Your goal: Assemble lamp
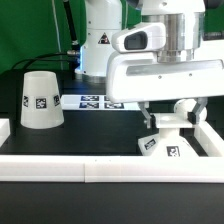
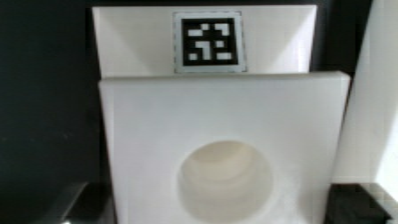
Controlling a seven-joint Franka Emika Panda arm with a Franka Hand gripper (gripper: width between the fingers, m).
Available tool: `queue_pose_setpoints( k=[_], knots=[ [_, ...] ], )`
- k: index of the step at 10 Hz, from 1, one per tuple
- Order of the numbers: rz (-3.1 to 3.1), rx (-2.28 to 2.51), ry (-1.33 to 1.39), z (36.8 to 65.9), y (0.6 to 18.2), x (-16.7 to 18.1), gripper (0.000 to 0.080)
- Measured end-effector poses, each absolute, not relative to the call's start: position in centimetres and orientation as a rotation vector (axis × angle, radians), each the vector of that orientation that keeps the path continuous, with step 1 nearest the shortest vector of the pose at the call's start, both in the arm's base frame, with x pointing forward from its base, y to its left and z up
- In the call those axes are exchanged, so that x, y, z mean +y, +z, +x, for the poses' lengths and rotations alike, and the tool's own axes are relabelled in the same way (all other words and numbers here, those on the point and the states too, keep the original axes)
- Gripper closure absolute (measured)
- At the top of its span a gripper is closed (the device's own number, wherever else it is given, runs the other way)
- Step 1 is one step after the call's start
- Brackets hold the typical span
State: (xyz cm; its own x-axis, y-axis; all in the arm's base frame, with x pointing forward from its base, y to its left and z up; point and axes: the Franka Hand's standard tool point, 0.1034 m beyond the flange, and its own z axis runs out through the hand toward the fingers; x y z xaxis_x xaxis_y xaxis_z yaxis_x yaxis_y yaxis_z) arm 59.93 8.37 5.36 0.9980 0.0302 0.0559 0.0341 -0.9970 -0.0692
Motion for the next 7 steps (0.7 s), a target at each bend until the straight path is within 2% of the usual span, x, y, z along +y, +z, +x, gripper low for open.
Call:
queue_pose_setpoints(
  k=[3,7],
  knots=[
    [-3.062,-0.036,-0.123,61.9,5.5,9.9,0.0263],
    [-3.062,-0.056,-0.13,61.7,5.5,9.9,0.0263]
  ],
)
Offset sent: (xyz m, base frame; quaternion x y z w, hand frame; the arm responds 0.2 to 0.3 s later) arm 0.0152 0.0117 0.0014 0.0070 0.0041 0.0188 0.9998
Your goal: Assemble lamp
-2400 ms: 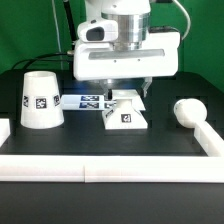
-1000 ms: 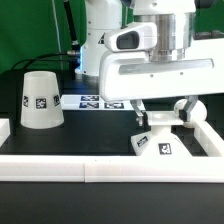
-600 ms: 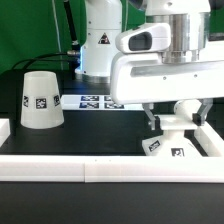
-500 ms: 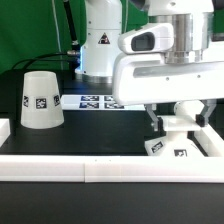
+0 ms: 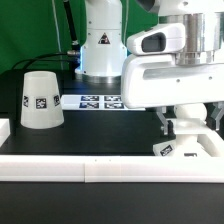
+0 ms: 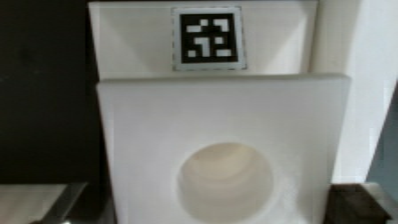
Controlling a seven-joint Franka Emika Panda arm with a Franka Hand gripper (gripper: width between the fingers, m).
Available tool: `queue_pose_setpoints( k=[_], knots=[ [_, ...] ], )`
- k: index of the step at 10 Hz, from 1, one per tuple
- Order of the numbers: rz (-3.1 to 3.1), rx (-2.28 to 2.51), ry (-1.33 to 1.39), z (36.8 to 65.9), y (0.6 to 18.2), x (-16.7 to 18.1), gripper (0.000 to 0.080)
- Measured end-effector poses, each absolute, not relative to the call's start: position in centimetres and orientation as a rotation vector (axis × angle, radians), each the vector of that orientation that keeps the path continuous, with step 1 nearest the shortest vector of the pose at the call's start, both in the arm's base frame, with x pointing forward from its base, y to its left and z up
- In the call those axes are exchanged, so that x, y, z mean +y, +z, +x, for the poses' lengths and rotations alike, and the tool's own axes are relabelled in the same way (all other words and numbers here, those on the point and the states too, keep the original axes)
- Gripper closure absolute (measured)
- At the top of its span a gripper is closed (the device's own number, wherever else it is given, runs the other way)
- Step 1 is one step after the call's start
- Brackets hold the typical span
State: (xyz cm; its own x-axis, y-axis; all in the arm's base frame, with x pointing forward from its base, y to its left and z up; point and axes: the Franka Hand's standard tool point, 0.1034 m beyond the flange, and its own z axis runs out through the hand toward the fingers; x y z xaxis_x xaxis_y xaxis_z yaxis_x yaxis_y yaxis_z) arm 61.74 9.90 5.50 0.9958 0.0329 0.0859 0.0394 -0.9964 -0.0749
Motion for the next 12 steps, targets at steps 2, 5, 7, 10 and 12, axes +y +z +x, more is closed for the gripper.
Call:
queue_pose_setpoints(
  k=[2,5,7,10,12],
  knots=[
    [-3.065,-0.092,-0.121,60.5,5.7,9.8,0.0123],
    [-3.07,-0.14,-0.113,57.6,6.1,9.6,0.0105],
    [-3.073,-0.164,-0.083,54.5,6.9,9.8,0.0101],
    [-3.076,-0.137,-0.063,51.3,8.3,11.6,0.0101],
    [-3.075,-0.162,-0.058,50.8,8.2,12.3,0.0101]
  ],
)
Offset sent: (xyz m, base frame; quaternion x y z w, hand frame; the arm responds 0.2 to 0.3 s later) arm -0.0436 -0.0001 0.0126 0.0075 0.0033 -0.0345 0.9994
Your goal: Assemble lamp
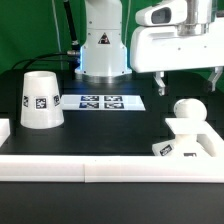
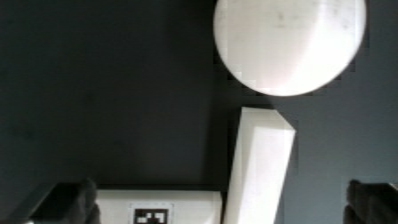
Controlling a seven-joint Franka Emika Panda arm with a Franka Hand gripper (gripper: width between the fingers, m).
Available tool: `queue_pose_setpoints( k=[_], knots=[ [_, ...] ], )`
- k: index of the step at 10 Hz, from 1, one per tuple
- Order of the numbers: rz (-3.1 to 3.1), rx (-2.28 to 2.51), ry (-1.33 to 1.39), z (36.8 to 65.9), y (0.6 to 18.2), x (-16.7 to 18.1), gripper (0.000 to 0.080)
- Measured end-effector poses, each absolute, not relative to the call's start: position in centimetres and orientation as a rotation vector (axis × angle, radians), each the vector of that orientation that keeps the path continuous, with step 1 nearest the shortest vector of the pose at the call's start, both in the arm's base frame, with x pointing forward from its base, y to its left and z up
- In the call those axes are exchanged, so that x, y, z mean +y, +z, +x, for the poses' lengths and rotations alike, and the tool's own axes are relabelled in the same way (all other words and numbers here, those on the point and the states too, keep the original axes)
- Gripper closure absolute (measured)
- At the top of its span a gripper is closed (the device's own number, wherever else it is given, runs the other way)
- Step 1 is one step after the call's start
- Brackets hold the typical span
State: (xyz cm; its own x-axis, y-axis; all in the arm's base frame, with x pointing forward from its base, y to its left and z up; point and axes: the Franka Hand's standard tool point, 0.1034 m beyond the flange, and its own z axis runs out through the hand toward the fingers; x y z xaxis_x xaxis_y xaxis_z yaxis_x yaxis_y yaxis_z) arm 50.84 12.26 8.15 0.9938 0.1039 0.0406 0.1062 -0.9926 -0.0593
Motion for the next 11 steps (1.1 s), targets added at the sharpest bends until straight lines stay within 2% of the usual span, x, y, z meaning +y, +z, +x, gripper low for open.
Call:
queue_pose_setpoints(
  k=[4,8,11],
  knots=[
    [-3.07,-0.092,-0.044,49.8,7.4,12.0,0.0101],
    [-3.067,-0.003,-0.002,46.7,6.0,14.8,0.0101],
    [-3.068,-0.026,0.037,46.1,5.8,15.3,0.0101]
  ],
)
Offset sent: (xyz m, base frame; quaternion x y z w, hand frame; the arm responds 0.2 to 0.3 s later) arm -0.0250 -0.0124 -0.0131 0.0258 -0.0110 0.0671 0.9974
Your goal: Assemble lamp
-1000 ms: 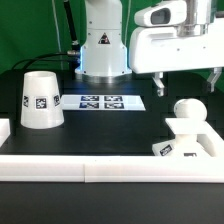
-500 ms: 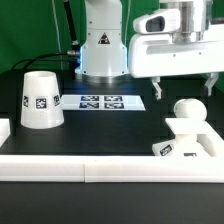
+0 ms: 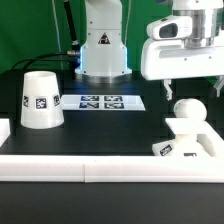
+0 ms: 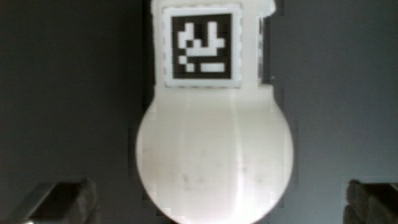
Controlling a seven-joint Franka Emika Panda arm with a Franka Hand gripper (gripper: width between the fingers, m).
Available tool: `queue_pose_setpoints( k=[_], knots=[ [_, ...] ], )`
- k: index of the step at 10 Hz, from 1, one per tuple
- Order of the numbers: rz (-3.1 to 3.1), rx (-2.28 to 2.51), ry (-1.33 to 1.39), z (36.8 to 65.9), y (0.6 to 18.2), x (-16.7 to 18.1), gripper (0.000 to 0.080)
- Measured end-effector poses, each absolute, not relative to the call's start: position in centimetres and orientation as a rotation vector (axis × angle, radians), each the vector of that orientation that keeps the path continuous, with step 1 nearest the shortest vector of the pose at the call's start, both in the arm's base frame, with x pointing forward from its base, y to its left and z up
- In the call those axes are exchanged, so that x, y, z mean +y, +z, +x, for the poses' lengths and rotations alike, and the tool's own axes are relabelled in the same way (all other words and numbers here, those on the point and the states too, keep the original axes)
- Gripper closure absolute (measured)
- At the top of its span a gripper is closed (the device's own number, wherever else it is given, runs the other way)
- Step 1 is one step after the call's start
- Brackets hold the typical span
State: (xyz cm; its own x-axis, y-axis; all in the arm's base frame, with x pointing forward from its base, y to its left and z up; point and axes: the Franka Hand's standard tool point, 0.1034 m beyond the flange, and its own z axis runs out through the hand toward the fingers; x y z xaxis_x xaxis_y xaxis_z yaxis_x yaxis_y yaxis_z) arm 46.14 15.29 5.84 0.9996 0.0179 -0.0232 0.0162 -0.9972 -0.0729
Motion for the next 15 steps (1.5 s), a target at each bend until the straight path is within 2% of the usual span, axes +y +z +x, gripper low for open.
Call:
queue_pose_setpoints(
  k=[2,15],
  knots=[
    [-3.072,-0.034,0.075,45.8,5.7,15.2,0.0101],
    [-2.79,-0.111,1.444,45.3,4.4,15.5,0.0101]
  ],
)
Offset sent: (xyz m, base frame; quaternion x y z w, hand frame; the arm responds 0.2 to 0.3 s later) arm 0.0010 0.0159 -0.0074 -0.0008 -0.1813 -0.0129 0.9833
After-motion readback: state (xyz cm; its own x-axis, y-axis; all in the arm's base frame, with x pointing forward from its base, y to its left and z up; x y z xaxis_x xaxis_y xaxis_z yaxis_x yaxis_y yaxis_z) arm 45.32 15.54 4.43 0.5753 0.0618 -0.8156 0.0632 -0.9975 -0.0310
